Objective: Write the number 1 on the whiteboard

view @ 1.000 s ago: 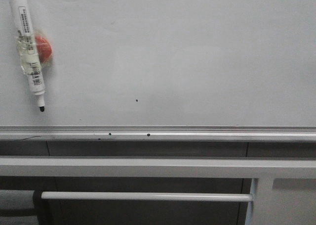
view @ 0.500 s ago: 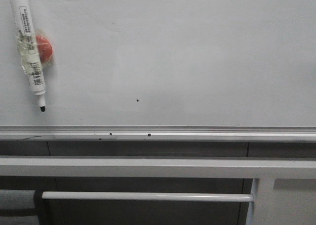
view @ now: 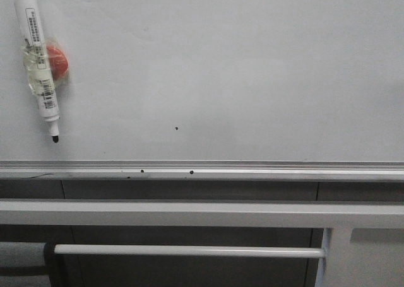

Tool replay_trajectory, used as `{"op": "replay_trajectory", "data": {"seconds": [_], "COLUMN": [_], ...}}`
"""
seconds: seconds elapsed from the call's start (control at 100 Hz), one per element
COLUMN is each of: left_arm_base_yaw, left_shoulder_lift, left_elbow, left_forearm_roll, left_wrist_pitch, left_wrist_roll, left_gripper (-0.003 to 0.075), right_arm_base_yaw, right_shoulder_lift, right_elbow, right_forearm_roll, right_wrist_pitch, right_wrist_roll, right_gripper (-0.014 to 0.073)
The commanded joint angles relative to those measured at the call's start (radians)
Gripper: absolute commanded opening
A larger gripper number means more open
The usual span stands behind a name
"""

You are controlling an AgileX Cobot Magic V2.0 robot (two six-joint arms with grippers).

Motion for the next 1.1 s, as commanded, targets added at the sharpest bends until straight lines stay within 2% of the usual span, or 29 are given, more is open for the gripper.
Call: {"op": "replay_trajectory", "data": {"seconds": [0.0, 0.14, 0.35, 0.47, 0.65, 0.76, 0.86, 1.09], "left_arm_base_yaw": [-0.039, -0.163, -0.4, -0.501, -0.551, -0.553, -0.553, -0.553], "left_shoulder_lift": [0.087, 0.261, 0.535, 0.67, 0.86, 0.946, 0.99, 1.007], "left_elbow": [-0.027, -0.033, -0.033, -0.033, -0.033, -0.033, -0.033, -0.057], "left_forearm_roll": [-0.014, 0.006, 0.006, -0.065, -0.116, -0.176, -0.157, -0.135], "left_wrist_pitch": [-0.173, -0.335, -0.579, -0.756, -0.975, -1.06, -1.151, -1.188], "left_wrist_roll": [0.003, 0.003, 0.003, 0.003, 0.003, -0.004, -0.008, -0.034], "left_gripper": [0.042, 0.042, 0.042, 0.0419, 0.0419, 0.0419, 0.0419, 0.0419], "right_arm_base_yaw": [0.004, 0.004, 0.004, 0.004, 0.013, 0.029, 0.038, 0.038], "right_shoulder_lift": [0.02, 0.02, 0.02, 0.02, 0.02, 0.02, 0.02, 0.02], "right_elbow": [-0.024, -0.022, -0.02, -0.02, -0.02, -0.02, -0.02, -0.02], "right_forearm_roll": [0.007, 0.009, 0.013, 0.018, 0.023, 0.023, 0.023, 0.023], "right_wrist_pitch": [-0.066, -0.066, -0.056, -0.052, -0.05, -0.05, -0.05, -0.081], "right_wrist_roll": [-0.013, -0.013, -0.013, -0.013, -0.013, -0.013, -0.013, -0.013], "right_gripper": [-0.0064, -0.0064, -0.0064, -0.0064, -0.0064, -0.0064, -0.0064, -0.0064]}}
